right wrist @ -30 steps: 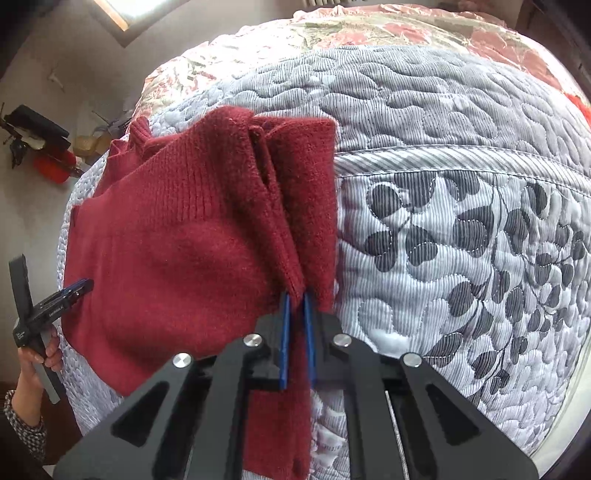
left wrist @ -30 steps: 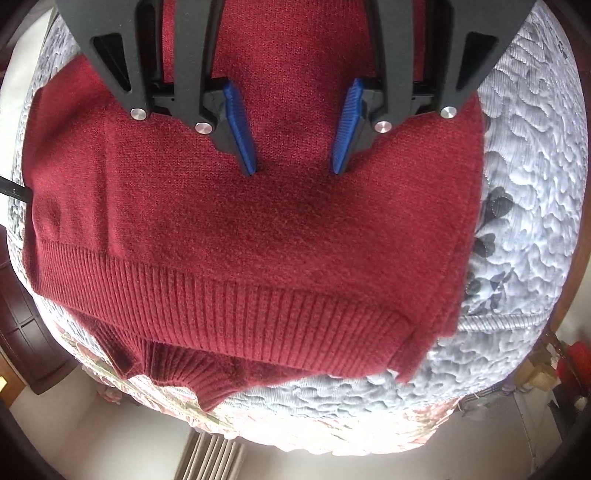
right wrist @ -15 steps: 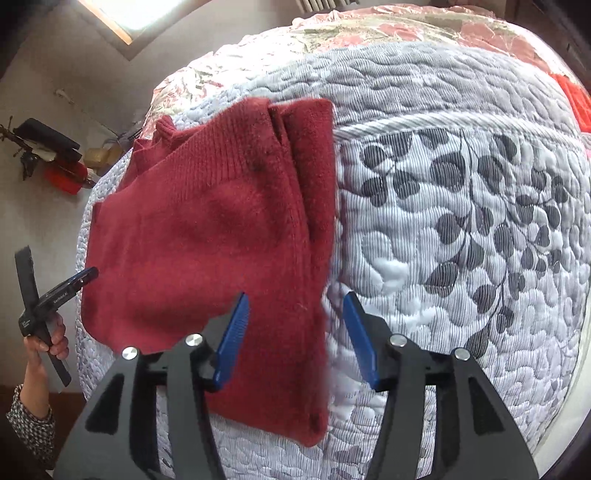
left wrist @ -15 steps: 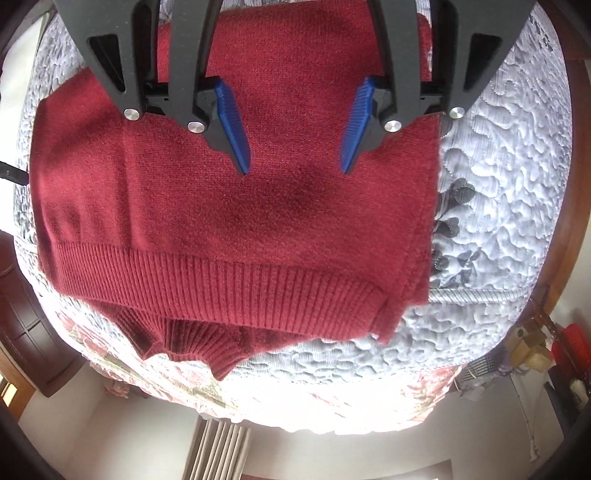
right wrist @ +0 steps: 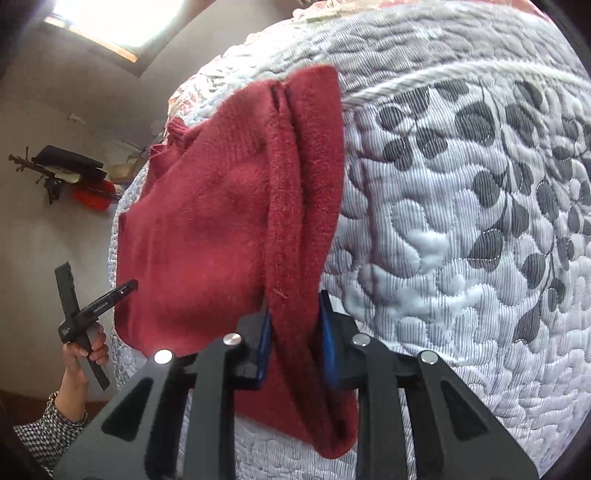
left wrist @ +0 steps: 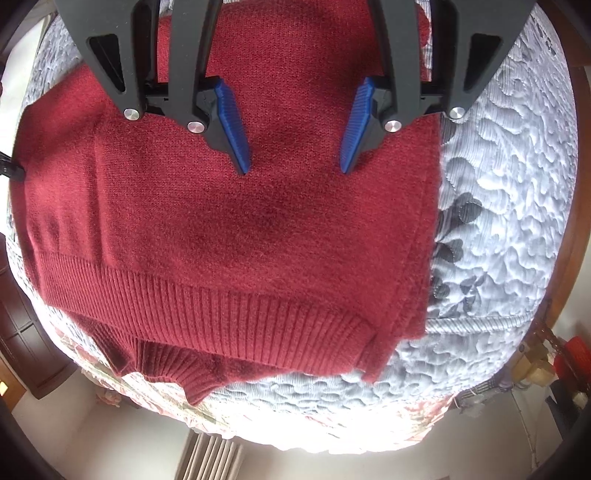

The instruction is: Fold small clothes

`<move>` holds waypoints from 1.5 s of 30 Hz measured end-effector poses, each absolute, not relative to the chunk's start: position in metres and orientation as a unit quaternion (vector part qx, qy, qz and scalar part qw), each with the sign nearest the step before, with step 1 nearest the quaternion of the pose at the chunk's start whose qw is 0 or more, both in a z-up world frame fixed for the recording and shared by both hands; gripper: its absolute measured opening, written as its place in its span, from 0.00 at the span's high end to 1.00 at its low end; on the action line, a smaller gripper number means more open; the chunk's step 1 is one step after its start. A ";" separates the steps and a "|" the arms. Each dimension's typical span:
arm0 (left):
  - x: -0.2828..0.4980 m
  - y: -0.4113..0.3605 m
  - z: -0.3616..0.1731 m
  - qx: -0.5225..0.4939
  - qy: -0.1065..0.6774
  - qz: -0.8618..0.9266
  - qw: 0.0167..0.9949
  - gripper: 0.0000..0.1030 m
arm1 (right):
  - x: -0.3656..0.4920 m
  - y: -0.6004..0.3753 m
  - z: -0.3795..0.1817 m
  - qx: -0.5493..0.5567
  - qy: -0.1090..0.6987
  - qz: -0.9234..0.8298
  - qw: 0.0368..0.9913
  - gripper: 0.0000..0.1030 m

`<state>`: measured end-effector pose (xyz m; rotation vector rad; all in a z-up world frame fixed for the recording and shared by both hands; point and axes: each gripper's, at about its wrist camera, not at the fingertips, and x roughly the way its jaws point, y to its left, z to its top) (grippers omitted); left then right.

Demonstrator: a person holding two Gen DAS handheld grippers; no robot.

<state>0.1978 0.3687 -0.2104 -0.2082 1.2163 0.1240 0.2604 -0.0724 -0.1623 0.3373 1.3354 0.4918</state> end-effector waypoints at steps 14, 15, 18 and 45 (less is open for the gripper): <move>0.200 0.366 -0.220 -0.090 0.573 0.050 0.813 0.49 | 0.264 -0.058 -0.190 0.116 0.639 0.173 0.741 0.79; 0.200 0.365 -0.221 -0.089 0.573 0.050 0.813 0.49 | 0.263 -0.050 -0.192 0.116 0.639 0.172 0.740 0.79; 0.202 0.364 -0.222 -0.088 0.574 0.049 0.813 0.48 | 0.264 -0.047 -0.192 0.117 0.641 0.168 0.740 0.79; 0.166 0.421 -0.163 -0.115 0.536 0.046 0.835 0.43 | 0.247 0.197 -0.114 0.018 0.612 0.300 0.732 0.80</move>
